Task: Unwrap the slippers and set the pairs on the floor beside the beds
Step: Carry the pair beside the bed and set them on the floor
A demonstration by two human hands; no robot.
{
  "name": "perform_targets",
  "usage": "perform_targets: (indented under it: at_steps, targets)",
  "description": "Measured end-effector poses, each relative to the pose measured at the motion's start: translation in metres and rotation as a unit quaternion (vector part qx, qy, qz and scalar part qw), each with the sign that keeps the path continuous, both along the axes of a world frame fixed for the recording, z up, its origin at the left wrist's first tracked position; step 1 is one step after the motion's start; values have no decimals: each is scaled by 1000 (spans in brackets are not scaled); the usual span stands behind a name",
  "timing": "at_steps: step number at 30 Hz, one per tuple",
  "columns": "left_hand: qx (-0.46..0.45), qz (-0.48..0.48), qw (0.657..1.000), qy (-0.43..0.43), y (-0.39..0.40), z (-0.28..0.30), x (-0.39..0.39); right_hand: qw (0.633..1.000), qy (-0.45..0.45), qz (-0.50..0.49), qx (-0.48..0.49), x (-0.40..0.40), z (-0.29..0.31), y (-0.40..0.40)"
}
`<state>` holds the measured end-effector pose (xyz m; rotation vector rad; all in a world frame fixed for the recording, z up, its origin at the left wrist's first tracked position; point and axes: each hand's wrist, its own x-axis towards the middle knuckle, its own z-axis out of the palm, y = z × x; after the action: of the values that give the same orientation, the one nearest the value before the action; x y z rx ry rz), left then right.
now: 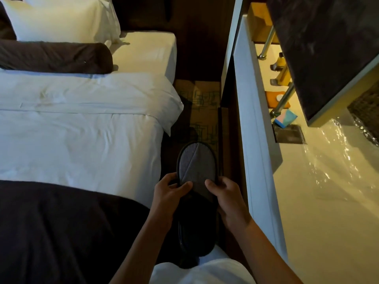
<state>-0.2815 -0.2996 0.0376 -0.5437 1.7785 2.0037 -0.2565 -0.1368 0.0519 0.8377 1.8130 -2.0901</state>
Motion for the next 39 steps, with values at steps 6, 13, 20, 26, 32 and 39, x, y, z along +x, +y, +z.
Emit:
perform_targets:
  at_steps: [6, 13, 20, 26, 32, 39]
  targets:
    - [-4, 7, 1000, 14, 29, 6, -82, 1000, -6, 10, 15, -86, 3, 32]
    - [9, 1, 1000, 18, 49, 5, -157, 1000, -2, -10, 4, -157, 8, 52]
    - [-10, -16, 1000, 17, 52, -19, -246, 1000, -4, -24, 17, -239, 0, 54]
    - [-7, -29, 999, 17, 51, -38, -353, 998, -20, -44, 27, -341, -8, 51]
    - [18, -60, 998, 10, 55, -35, -456, 996, -35, -68, 49, -439, -14, 52]
    - [13, -63, 998, 14, 72, -37, -533, 995, -43, -66, 64, -517, -30, 69]
